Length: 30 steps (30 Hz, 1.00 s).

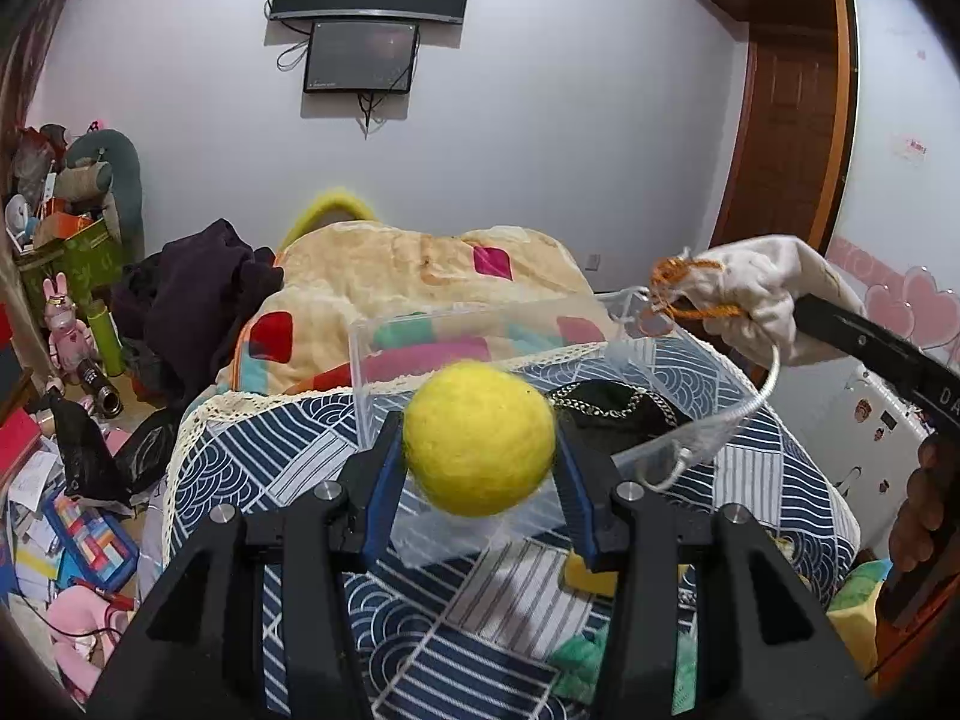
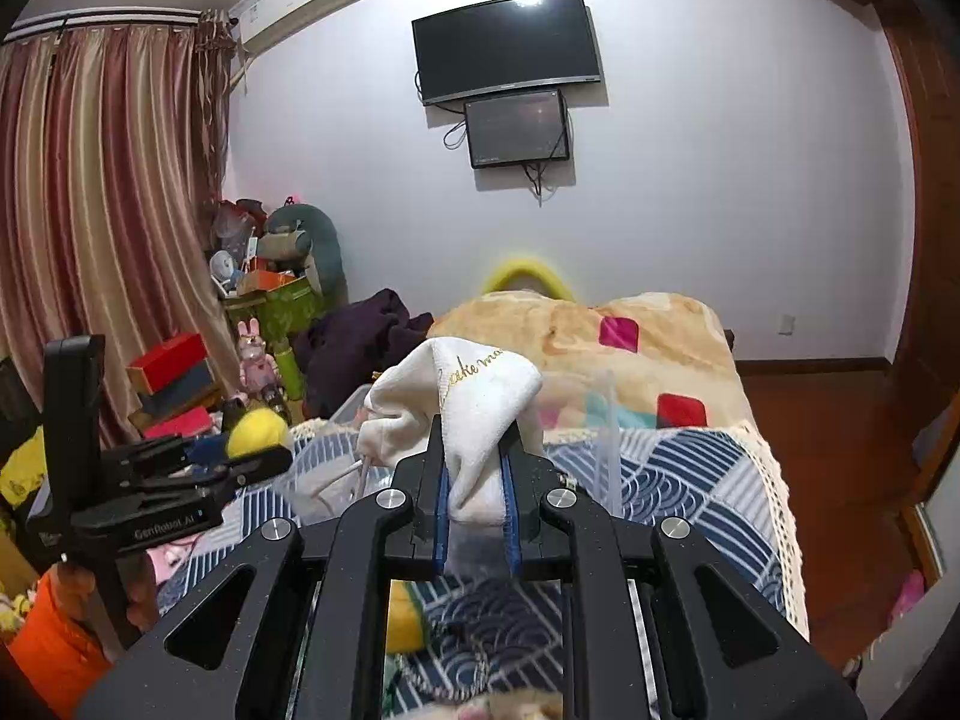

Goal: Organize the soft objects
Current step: 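Carry the yellow felt ball into the box with left tool while right tool drops white pouch in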

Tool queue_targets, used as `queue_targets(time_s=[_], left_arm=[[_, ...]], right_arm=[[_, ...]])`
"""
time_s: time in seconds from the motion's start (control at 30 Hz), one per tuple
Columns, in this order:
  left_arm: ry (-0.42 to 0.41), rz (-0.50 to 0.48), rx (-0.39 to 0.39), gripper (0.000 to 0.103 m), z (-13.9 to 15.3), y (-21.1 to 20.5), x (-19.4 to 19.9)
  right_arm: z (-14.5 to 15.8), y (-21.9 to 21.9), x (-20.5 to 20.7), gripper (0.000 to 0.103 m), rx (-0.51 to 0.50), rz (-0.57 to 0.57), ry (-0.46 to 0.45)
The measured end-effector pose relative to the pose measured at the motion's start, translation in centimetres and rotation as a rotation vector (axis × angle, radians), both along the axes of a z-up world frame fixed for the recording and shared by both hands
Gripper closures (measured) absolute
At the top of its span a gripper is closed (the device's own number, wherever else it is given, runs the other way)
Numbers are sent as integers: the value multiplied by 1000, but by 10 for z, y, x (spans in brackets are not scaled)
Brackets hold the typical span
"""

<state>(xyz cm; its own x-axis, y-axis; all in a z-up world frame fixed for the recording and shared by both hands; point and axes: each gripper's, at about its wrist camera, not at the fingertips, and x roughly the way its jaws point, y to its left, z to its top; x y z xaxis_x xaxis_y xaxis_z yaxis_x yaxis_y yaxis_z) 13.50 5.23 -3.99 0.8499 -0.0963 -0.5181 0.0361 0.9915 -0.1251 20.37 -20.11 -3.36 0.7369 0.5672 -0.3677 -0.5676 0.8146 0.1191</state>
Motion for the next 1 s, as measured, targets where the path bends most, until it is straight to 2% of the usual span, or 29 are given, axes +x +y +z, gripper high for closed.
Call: queue_targets(time_s=[0.27, 0.53, 0.67, 0.73, 0.8, 0.83, 0.9, 0.97, 1.0], left_arm=[[74, -43, -20, 56, -17, -10, 35], [149, -73, 17, 56, -38, -28, 63], [162, -66, 4, 56, -41, -27, 70], [172, -63, -4, 55, -42, -25, 72], [176, -57, -5, 50, -42, -23, 72], [177, -48, -2, 47, -41, -22, 71], [173, -34, 1, 34, -40, -19, 69], [160, -26, 2, 31, -37, -17, 63], [155, -25, 5, 30, -35, -17, 60]], right_arm=[[-10, 22, 26, 90, -64, -32, 30], [-42, 34, 47, 90, -179, -20, 142], [-51, 37, 51, 90, -214, -6, 175], [-53, 37, 51, 90, -224, 1, 188], [-53, 36, 49, 89, -231, 0, 190], [-53, 34, 49, 86, -234, 0, 193], [-52, 31, 50, 79, -233, -4, 200], [-51, 29, 49, 61, -230, -12, 196], [-49, 27, 47, 59, -229, -16, 186]])
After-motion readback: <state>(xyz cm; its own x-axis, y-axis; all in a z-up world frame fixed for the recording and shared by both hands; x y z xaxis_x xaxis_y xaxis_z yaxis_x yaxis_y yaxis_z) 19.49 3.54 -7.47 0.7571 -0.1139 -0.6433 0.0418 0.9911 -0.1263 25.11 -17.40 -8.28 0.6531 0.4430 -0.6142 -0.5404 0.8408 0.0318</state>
